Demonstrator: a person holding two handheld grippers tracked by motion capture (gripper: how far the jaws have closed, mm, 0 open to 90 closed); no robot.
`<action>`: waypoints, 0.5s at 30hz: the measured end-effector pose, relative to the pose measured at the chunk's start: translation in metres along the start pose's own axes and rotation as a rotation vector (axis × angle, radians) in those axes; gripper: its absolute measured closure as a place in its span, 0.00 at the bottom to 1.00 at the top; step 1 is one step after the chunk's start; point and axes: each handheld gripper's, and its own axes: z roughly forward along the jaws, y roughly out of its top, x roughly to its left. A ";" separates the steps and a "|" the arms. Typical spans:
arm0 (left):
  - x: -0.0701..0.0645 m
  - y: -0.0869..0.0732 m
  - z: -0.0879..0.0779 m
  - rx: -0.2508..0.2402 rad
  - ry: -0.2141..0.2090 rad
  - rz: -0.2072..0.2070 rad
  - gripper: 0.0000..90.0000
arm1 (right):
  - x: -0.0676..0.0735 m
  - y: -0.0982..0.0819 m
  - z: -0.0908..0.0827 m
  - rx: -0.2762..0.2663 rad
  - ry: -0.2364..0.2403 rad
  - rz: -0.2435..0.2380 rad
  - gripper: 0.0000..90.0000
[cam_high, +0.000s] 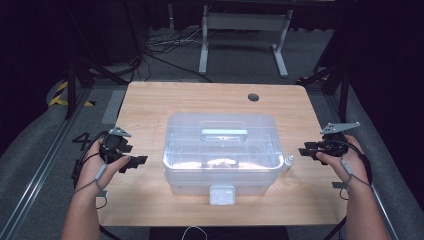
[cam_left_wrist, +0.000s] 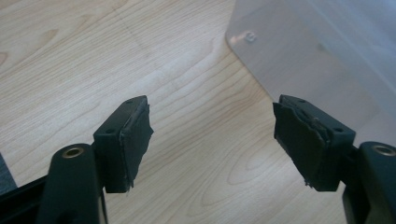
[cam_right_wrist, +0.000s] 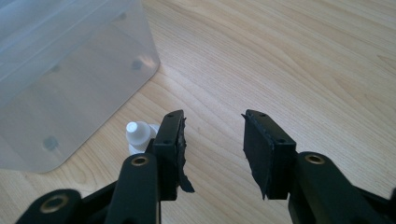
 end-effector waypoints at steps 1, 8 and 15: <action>-0.002 0.002 -0.002 -0.011 -0.001 -0.003 0.30 | 0.000 0.000 0.000 0.000 -0.001 0.001 0.65; -0.008 0.007 -0.018 -0.045 0.005 0.032 0.35 | 0.000 -0.001 0.001 0.003 0.000 0.001 0.65; -0.026 0.026 -0.037 -0.066 -0.008 0.121 0.40 | 0.002 -0.001 0.003 0.009 0.005 0.004 0.65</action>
